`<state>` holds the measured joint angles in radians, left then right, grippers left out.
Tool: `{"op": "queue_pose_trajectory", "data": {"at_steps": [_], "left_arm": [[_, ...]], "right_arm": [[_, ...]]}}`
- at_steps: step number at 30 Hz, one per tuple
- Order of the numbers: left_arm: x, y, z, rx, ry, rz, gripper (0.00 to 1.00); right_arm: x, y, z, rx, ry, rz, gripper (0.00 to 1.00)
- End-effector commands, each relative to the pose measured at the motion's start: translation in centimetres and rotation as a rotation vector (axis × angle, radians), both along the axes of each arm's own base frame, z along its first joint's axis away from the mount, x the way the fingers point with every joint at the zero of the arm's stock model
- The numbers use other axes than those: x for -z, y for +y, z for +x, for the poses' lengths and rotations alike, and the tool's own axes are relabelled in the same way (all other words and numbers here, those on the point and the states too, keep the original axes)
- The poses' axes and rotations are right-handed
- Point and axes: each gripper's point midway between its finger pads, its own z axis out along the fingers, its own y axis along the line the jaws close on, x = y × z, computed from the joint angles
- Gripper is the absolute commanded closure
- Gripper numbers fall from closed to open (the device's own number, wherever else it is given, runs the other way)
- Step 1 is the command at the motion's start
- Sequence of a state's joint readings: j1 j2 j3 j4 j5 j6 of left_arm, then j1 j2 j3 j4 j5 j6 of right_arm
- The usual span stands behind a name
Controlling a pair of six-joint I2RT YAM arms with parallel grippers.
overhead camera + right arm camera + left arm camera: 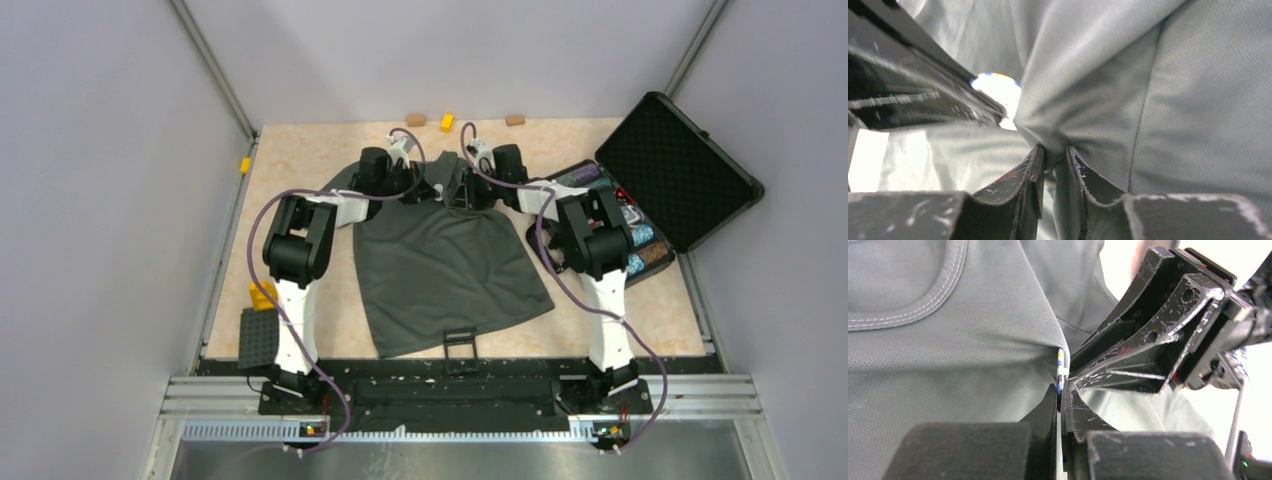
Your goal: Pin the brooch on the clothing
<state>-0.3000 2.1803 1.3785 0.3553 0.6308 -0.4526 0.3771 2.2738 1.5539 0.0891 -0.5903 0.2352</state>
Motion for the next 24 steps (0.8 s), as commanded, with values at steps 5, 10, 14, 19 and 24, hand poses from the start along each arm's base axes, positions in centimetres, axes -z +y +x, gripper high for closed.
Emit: {"op": "queue_pose_trajectory", "data": {"at_steps": [5, 10, 14, 19, 24], "left_arm": [[-6.7, -0.5, -4.1, 0.292, -0.105, -0.092, 1.0], [-7.2, -0.6, -6.6, 0.399, -0.069, -0.119, 1.0], [-7.8, -0.5, -8.2, 0.454, -0.05, -0.133, 1.0], [-8.5, -0.4, -9.7, 0.49, -0.04, -0.16, 1.0], [-8.4, -0.4, -10.4, 0.507, -0.024, -0.17, 1.0]], "right_arm": [[-9.6, -2.9, -3.4, -0.14, -0.242, 0.136, 0.48], [-11.0, -2.9, -6.2, -0.202, -0.278, 0.18, 0.41], [-12.2, -2.3, -7.4, -0.241, -0.294, 0.231, 0.38], [-12.2, -1.4, -8.9, -0.269, -0.31, 0.236, 0.36], [-11.3, -0.7, -9.5, -0.28, -0.291, 0.239, 0.36]]}}
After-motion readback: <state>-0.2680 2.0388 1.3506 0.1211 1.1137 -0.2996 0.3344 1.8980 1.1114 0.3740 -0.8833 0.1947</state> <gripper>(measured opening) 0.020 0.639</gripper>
